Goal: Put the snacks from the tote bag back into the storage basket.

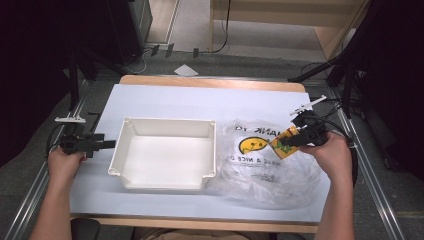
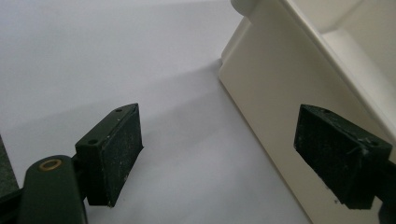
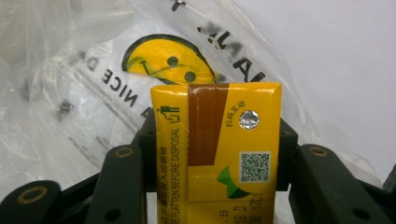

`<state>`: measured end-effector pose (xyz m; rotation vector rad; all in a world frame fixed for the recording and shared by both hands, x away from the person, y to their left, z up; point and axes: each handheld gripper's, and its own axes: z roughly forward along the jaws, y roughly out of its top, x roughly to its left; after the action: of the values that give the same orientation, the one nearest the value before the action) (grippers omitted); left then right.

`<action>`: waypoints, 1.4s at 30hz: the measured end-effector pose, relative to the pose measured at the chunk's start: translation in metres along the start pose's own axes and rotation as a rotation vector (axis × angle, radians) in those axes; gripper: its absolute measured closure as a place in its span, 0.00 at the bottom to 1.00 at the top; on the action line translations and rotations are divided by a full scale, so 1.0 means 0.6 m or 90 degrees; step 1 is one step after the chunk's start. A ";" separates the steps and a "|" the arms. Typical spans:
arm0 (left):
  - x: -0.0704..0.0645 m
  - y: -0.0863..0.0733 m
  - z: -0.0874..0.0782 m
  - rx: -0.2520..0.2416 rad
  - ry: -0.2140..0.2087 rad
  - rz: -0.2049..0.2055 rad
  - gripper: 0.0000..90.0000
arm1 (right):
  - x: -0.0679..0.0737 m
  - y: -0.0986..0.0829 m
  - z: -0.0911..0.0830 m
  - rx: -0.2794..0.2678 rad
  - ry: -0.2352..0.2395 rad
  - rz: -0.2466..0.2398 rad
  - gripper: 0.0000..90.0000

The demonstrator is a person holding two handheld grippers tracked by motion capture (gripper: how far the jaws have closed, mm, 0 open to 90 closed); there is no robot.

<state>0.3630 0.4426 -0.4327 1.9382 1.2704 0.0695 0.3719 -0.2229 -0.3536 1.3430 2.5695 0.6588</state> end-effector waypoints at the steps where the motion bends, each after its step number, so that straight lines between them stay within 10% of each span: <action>1: 0.000 0.000 0.000 0.000 0.000 0.000 0.18 | 0.002 0.002 -0.001 -0.001 0.001 -0.005 0.61; 42: -0.001 0.001 0.000 -0.001 0.001 0.000 0.18 | 0.096 0.060 0.002 -0.022 0.057 -0.097 0.61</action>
<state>0.3632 0.4422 -0.4325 1.9377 1.2707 0.0710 0.3655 -0.1577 -0.3351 1.1190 2.6841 0.7473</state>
